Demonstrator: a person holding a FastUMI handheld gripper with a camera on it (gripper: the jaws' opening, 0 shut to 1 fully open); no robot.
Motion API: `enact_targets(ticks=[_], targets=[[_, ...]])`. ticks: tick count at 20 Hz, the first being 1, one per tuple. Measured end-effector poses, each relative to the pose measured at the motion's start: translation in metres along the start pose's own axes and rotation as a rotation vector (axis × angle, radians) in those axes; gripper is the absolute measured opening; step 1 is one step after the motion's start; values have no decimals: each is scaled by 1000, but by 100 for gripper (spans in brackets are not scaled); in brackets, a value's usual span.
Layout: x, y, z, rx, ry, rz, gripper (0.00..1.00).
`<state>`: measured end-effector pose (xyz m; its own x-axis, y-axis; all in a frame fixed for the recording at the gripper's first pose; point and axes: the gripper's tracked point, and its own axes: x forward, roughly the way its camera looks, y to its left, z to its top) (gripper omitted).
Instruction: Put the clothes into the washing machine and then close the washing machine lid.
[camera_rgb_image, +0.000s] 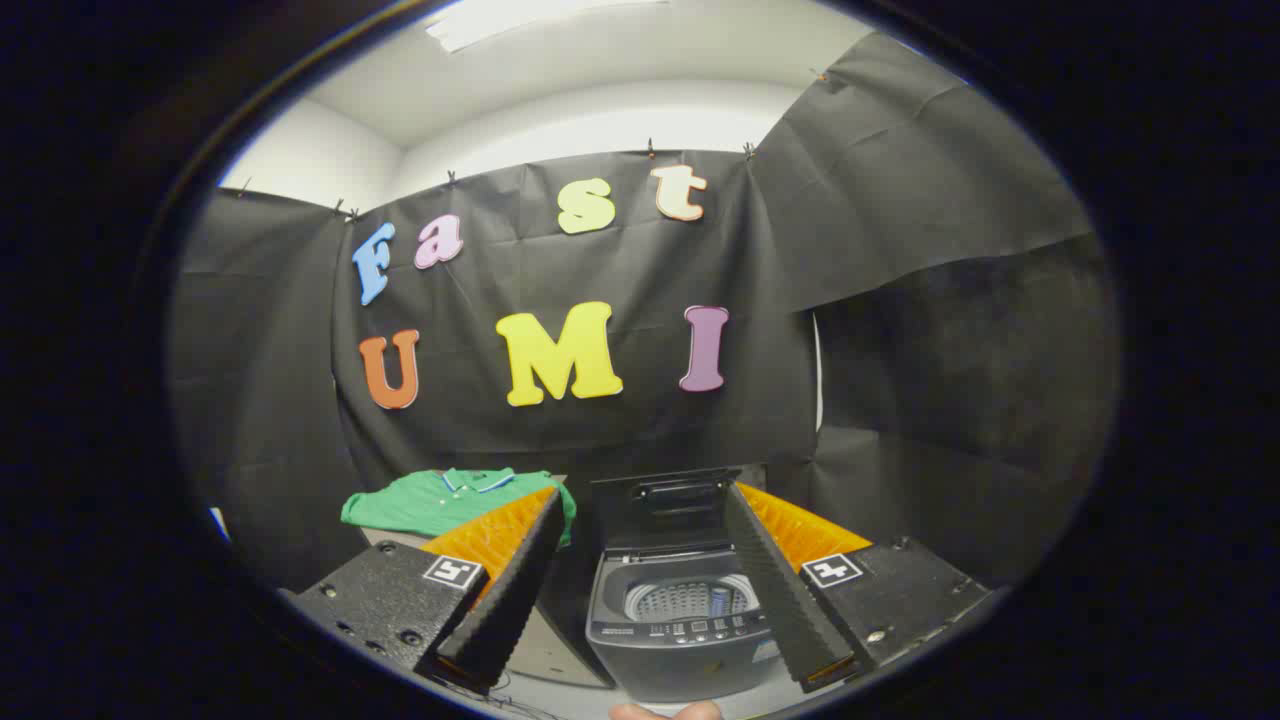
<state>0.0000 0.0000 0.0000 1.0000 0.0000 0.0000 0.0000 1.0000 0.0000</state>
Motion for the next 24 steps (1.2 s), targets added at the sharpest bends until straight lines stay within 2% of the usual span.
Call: enact_targets(ticks=[3, 11, 15, 17, 20, 24], targets=[[4, 2, 8, -14, -3, 56, 100], [25, 13, -7, -52, 48, 239, 100], [42, 45, -26, 16, 162, 322, 100], [50, 64, -35, 28, 232, 344, 100], [69, 93, -36, -14, 262, 351, 100], [99, 152, -34, -49, 347, 358, 100]])
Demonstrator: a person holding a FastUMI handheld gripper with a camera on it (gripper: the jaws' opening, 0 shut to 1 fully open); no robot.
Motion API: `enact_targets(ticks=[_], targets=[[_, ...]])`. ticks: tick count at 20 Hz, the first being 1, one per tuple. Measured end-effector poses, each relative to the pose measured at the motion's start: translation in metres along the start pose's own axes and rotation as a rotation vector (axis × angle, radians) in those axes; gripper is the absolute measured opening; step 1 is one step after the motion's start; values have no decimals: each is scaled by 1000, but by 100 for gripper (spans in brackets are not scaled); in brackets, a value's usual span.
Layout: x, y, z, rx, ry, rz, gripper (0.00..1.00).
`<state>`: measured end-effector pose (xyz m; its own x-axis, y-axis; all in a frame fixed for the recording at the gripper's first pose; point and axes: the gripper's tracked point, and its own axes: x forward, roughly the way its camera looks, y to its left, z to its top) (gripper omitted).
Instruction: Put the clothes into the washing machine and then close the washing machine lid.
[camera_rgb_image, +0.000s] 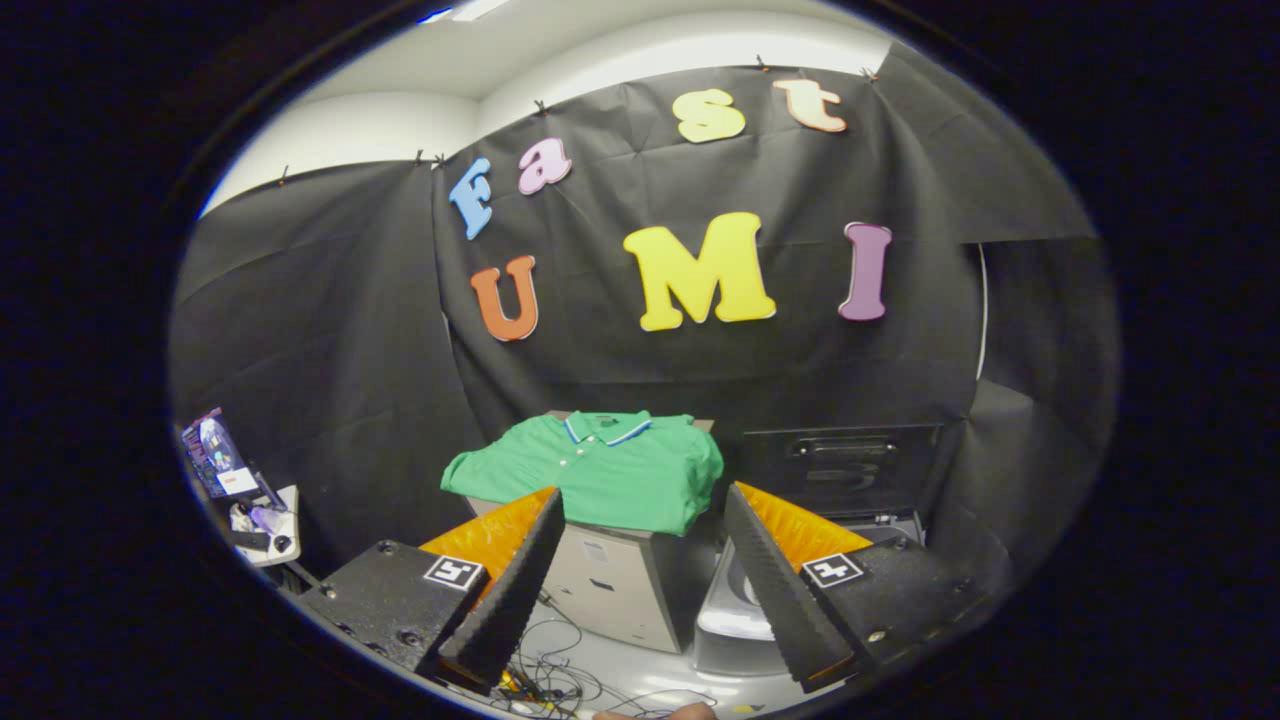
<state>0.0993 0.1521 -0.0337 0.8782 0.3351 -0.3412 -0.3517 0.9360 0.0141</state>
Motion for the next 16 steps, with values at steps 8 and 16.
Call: enact_targets(ticks=[8, 16], targets=[[106, 89, 2, 101, 316, -12, 100], [190, 117, -4, 72, 604, -107, 100]])
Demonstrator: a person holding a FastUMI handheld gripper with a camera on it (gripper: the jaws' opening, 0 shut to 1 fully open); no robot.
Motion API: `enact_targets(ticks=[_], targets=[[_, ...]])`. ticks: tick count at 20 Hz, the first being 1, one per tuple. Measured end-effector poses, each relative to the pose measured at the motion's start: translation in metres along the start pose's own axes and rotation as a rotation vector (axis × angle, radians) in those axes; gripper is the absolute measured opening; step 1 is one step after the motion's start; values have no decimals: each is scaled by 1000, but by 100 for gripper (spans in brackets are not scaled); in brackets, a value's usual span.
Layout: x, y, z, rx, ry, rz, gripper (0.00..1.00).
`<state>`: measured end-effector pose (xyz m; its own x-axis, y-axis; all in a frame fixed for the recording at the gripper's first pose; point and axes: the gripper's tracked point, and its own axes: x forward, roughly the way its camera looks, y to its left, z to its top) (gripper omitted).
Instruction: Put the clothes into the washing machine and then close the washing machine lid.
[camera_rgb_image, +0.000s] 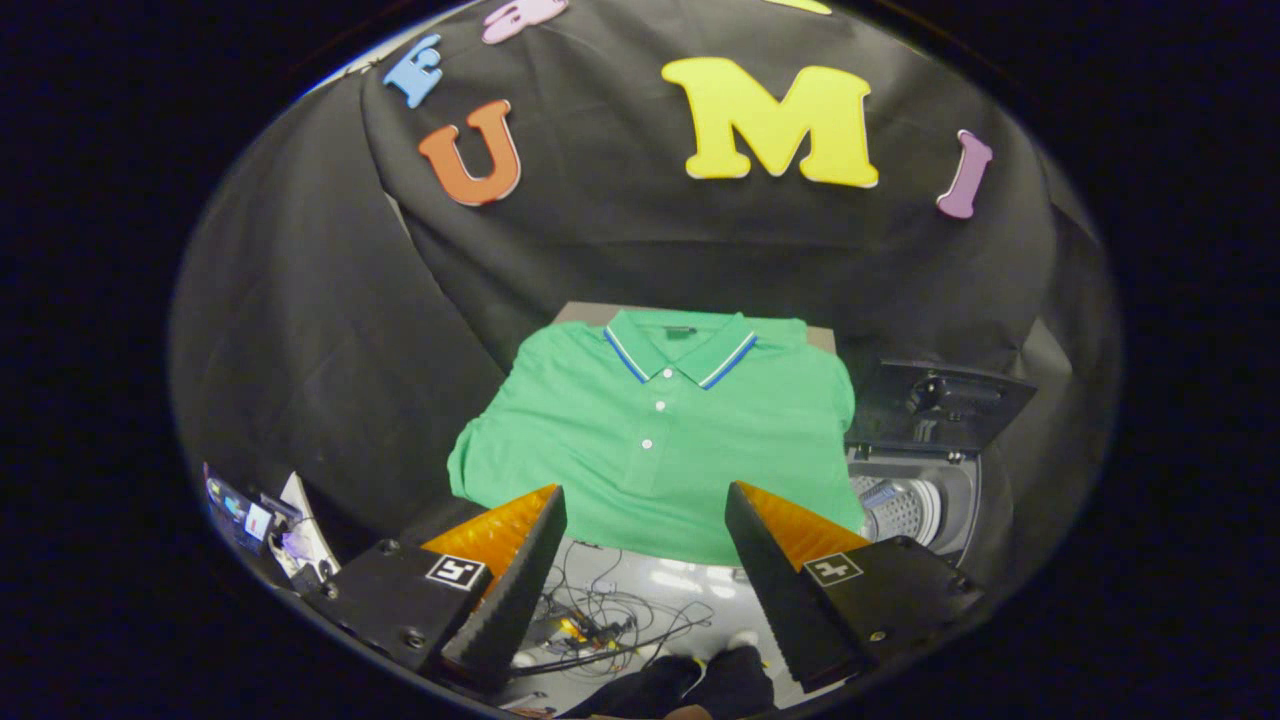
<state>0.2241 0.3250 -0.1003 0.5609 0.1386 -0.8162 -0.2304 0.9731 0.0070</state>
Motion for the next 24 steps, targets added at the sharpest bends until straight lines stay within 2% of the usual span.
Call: enact_targets(ticks=[10, 13, 18, 24], targets=[[80, 12, 26, 3, 332, -36, 100], [104, -3, 36, -55, 352, -102, 100], [133, -8, 34, 0, 447, -122, 99], [144, -8, 36, -64, 482, -188, 97]])
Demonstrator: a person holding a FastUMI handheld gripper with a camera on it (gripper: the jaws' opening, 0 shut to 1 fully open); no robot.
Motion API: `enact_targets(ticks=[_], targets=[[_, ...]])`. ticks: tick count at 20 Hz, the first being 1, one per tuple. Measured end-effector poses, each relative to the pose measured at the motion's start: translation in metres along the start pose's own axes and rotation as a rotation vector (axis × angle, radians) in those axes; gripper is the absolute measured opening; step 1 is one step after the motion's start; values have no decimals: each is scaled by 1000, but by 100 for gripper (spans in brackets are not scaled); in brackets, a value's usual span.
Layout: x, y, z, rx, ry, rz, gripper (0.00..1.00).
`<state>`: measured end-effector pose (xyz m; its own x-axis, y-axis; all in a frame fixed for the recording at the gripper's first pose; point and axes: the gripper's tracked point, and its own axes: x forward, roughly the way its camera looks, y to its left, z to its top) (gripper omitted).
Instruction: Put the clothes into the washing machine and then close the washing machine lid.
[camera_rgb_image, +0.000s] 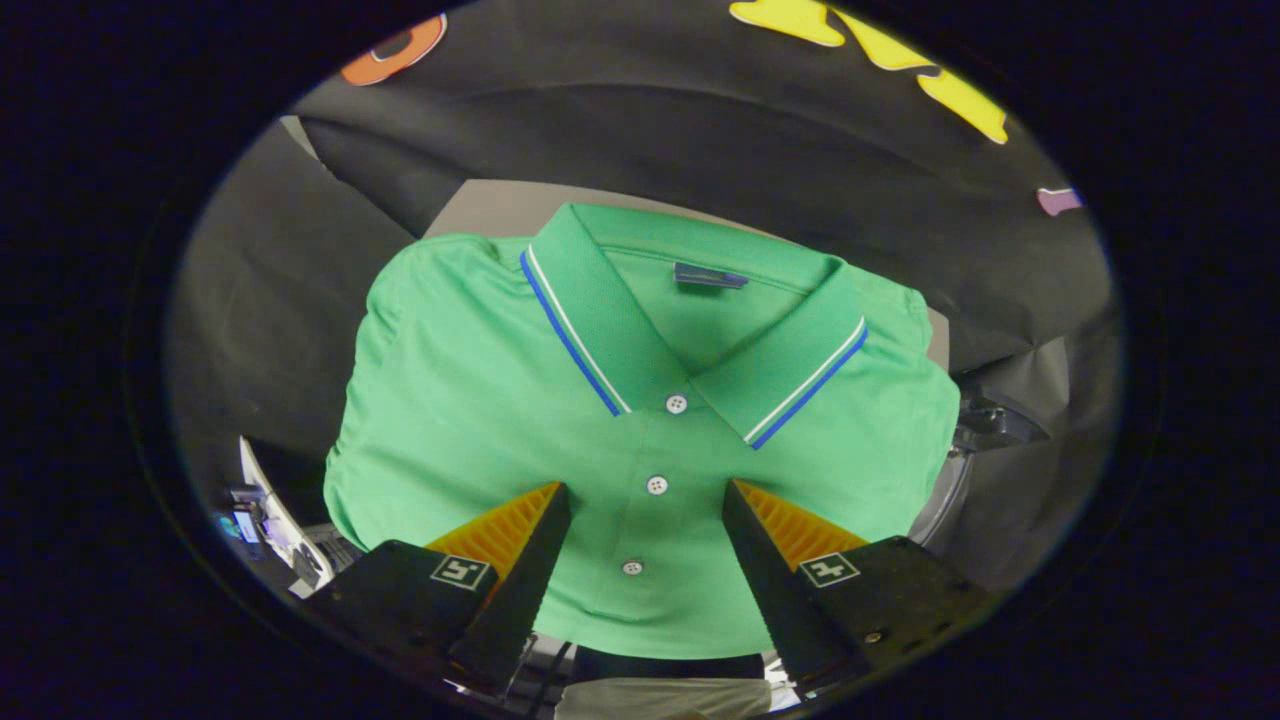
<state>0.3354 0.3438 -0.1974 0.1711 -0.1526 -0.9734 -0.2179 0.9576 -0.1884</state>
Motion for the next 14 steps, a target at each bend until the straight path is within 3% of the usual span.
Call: enact_targets(ticks=[4, 10, 14], targets=[[-2, -4, 4, 5, 65, 5, 94], [-1, -6, 10, -44, 85, 2, 76], [-1, -4, 14, -36, 46, -13, 22]])
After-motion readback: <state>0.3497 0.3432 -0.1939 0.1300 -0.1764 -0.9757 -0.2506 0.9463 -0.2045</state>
